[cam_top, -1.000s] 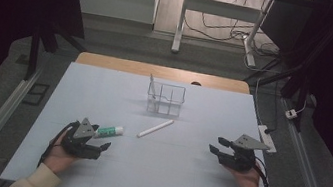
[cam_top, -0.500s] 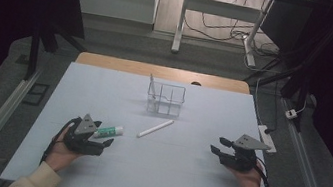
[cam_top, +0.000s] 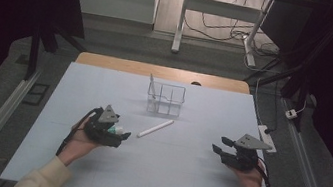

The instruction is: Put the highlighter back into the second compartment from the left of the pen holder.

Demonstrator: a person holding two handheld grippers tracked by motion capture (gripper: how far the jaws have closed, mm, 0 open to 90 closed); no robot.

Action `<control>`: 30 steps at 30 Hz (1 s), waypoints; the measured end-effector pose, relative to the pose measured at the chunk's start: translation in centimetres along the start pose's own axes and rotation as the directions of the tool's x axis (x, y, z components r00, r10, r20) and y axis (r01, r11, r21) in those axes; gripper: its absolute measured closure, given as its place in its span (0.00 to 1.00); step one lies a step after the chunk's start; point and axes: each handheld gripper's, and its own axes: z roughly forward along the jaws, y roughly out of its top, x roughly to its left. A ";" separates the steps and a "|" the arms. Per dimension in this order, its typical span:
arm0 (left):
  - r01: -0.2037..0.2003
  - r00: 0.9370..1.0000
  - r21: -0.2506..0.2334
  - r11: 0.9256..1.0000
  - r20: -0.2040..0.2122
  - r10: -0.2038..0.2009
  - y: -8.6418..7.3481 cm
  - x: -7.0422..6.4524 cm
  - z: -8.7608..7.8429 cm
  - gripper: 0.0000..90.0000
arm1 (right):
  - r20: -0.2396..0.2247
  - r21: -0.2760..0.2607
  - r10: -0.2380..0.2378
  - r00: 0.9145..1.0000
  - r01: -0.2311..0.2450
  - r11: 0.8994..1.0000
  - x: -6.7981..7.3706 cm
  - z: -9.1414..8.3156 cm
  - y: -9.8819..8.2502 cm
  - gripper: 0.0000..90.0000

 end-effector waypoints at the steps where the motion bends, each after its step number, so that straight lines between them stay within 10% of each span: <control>1: -0.006 1.000 0.007 1.000 0.008 0.005 0.4 -0.1 0.4 0.28 | 0.003 0.002 -0.001 1.000 0.001 1.000 0.0 0.0 0.0 0.54; 12: -0.049 0.998 0.103 0.993 0.056 0.044 4.5 -0.7 3.8 0.31 | 0.024 -0.004 0.017 1.000 -0.016 1.000 -0.5 -0.4 -0.2 0.54; 30: -0.082 0.992 0.250 0.965 0.115 0.055 6.6 -0.4 8.3 0.43 | 0.037 0.014 0.027 0.999 -0.027 1.000 -0.7 -0.1 -0.5 0.53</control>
